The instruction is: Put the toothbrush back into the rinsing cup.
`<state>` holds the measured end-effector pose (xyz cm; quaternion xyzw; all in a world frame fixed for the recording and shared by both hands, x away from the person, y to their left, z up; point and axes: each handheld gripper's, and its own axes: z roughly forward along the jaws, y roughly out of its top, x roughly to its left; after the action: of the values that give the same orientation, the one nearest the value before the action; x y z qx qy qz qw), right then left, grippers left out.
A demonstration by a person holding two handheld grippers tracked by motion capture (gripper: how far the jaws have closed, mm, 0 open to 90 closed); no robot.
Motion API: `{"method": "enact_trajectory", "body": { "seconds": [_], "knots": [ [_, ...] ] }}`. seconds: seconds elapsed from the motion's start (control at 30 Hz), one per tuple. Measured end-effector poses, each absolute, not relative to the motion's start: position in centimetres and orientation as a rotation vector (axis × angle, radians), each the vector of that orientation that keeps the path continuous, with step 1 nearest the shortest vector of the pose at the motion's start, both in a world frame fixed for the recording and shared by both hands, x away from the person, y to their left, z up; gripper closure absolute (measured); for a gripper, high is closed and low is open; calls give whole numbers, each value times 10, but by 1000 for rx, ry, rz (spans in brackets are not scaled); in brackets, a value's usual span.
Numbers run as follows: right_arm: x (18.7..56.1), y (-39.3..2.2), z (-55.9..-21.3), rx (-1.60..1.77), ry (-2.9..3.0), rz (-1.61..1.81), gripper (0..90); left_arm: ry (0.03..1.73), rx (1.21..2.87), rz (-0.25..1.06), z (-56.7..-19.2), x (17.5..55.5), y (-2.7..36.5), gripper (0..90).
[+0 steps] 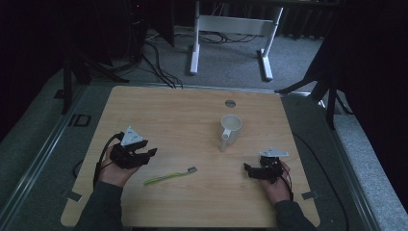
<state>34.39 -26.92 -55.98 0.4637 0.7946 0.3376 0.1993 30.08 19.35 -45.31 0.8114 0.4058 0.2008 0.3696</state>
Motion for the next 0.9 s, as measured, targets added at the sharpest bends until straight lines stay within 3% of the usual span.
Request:
{"method": "enact_trajectory", "body": {
  "seconds": [0.9],
  "knots": [
    [344, -269, -560, 1296, 2222, 944, 160, 989, 2187, 510, -446, 310, 176, 530]
  ]
}}
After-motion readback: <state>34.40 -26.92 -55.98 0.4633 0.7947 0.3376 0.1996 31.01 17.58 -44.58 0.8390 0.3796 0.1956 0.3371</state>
